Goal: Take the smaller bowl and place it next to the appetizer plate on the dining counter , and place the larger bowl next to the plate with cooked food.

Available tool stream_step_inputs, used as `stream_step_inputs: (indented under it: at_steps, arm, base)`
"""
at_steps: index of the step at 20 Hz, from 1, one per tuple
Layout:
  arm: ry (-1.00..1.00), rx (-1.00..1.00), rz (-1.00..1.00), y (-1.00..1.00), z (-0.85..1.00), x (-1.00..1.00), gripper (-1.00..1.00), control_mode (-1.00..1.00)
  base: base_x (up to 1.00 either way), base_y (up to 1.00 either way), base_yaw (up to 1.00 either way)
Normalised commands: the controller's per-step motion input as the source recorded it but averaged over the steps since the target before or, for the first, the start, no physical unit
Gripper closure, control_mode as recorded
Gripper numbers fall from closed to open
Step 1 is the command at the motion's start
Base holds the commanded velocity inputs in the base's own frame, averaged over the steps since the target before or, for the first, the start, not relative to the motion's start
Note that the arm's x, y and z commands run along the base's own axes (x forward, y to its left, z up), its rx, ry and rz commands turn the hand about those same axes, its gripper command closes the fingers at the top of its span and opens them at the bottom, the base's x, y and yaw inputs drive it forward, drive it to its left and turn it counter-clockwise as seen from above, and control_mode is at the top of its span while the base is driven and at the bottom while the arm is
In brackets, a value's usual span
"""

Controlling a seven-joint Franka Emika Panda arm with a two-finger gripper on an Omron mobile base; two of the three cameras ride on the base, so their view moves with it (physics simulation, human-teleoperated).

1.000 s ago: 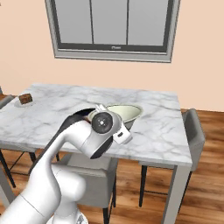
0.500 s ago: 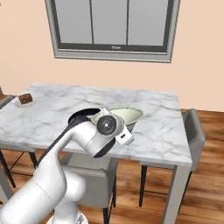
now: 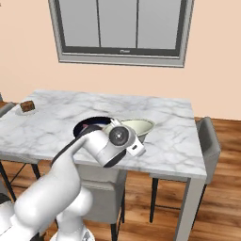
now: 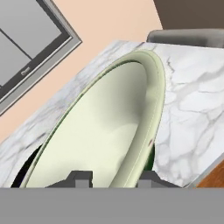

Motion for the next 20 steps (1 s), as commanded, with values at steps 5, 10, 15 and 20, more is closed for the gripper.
stream_step_inputs:
  at_steps: [5, 10, 15, 20]
  arm:
    - [0.01, 0.0, 0.01, -0.05, -0.25, 0.34, 1.0, -1.0]
    - [0.0, 0.0, 0.02, -0.01, -0.31, 0.37, 1.0, -1.0]
    - [0.0, 0.0, 0.04, 0.0, -0.38, 0.47, 1.0, -1.0]
    - [-0.01, 0.0, 0.06, -0.09, -0.27, 0.4, 1.0, -1.0]
  base:
    - [0.0, 0.0, 0.0]
    - [0.0, 0.0, 0.0]
    - [0.0, 0.0, 0.0]
    - [0.0, 0.0, 0.0]
